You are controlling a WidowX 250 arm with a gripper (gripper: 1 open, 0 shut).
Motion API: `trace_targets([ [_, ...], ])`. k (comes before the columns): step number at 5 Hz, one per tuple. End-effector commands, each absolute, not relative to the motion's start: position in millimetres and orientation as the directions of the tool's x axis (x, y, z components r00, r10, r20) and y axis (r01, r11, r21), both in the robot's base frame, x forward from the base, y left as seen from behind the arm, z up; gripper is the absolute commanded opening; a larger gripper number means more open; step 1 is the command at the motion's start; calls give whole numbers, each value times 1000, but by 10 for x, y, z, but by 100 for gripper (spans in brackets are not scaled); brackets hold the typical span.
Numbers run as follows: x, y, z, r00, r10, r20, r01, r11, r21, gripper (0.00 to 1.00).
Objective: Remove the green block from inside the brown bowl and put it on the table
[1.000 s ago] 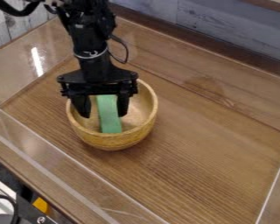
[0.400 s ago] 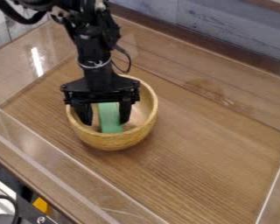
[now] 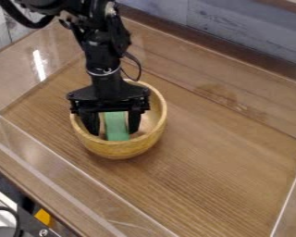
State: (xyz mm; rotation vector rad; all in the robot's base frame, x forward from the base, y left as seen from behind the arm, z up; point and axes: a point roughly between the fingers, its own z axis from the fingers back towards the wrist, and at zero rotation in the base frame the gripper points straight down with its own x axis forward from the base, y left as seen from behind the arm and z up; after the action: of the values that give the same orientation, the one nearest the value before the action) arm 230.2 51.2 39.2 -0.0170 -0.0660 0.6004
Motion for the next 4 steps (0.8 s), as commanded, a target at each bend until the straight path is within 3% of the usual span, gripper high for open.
trace_targets([
  [1, 2363, 509, 439, 825, 560, 83, -559, 829, -39, 100],
  [4, 2387, 492, 406, 816, 574, 76, -573, 819, -32, 100],
])
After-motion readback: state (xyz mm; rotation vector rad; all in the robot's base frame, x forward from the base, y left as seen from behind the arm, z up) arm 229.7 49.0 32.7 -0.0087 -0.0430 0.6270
